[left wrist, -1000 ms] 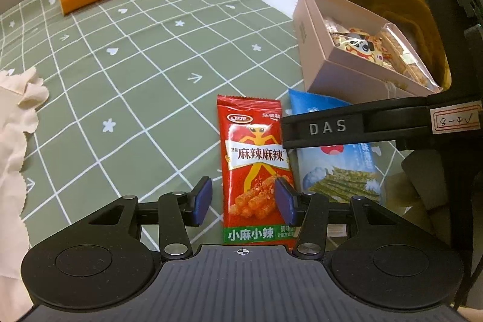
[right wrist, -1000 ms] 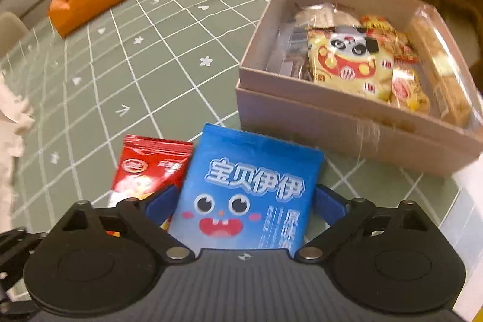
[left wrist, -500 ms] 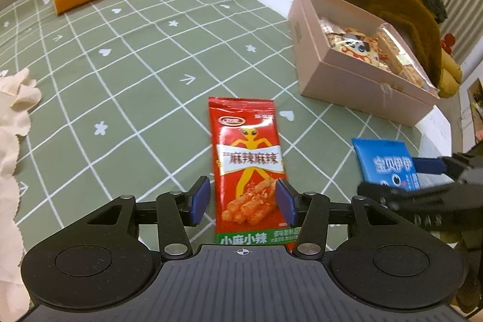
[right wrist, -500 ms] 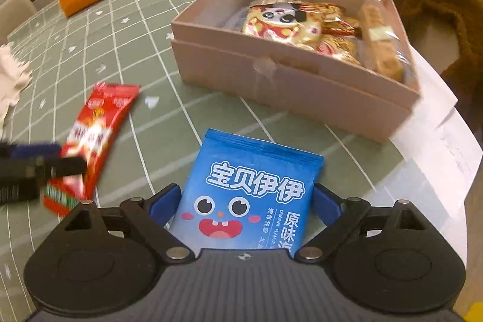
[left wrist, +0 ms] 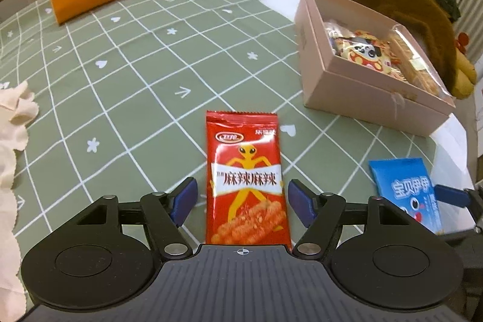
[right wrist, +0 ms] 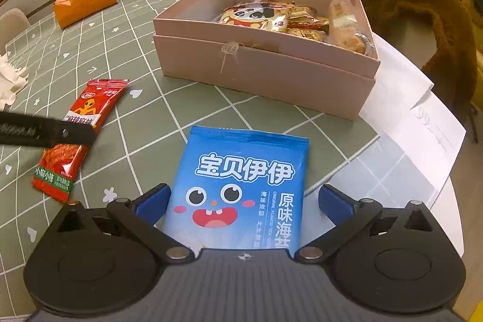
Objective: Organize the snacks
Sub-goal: 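Close the left tool on the red packet while the right tool holds the seaweed packet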
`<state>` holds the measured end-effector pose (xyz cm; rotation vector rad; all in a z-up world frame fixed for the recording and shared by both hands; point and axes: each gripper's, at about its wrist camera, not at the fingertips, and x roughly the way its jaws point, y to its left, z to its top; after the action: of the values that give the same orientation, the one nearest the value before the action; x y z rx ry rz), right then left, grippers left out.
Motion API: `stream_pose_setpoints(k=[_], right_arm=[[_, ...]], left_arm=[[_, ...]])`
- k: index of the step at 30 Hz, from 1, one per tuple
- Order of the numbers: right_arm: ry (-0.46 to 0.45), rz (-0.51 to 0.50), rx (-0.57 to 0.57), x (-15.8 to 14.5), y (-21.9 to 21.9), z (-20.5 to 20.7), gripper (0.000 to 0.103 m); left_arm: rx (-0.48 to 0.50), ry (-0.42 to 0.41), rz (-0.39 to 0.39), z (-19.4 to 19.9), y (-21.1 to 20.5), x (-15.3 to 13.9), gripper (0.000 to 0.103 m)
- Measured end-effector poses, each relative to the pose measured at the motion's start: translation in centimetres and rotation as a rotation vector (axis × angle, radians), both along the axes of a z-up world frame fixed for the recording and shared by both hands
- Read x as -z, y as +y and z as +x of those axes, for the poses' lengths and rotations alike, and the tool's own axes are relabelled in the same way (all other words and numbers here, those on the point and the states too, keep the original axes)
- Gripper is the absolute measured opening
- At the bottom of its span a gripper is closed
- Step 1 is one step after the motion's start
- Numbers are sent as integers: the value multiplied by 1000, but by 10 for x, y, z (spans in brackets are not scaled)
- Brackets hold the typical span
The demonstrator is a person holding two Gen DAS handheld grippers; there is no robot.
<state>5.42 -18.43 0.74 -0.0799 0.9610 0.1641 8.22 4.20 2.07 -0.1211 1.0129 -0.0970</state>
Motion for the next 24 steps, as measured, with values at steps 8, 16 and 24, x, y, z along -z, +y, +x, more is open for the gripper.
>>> stream_pose_setpoints(k=[8, 16, 24], right_arm=[[-23, 4, -5, 0, -1, -6, 103], [-41, 6, 4, 2, 0, -13, 103], [7, 5, -38, -2, 5, -23, 103]], left_arm=[[10, -10, 31, -3, -4, 1, 68], [15, -1, 58, -7, -7, -1, 60], [35, 42, -20, -21, -1, -3, 59]])
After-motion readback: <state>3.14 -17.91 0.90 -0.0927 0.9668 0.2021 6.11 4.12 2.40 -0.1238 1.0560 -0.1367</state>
